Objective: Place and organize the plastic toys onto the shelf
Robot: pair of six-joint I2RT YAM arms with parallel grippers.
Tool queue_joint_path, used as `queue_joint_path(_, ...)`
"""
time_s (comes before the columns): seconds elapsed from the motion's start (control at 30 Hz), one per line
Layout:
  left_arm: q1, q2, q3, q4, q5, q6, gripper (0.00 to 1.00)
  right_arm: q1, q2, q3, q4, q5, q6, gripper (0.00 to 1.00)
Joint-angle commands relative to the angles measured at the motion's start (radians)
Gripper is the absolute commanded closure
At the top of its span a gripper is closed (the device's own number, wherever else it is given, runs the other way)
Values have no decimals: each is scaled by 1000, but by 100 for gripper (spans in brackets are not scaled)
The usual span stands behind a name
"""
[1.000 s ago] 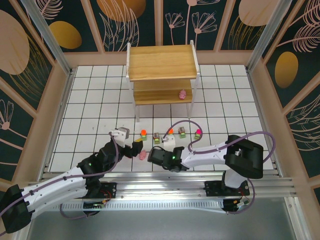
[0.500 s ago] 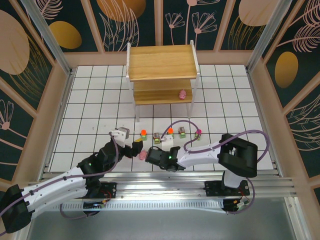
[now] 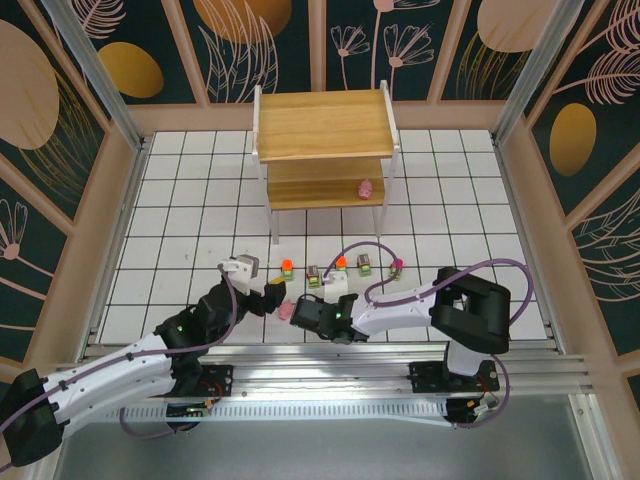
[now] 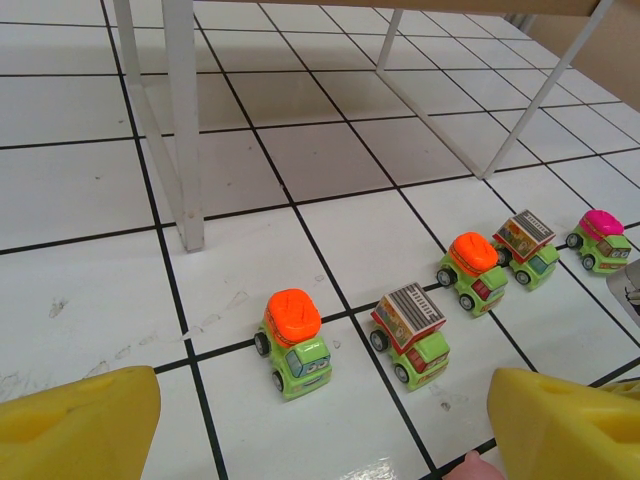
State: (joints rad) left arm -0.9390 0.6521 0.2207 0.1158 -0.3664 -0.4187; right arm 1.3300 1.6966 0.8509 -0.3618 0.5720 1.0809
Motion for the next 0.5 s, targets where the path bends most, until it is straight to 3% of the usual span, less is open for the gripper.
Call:
queue_joint_path(0.0, -7, -9, -7, 18, -5, 12, 15, 4, 17, -2, -6, 45, 40, 60)
queue_joint_path(0.47, -6, -9, -9, 18, -5, 12, 15, 19, 3, -4, -16, 70, 53, 72)
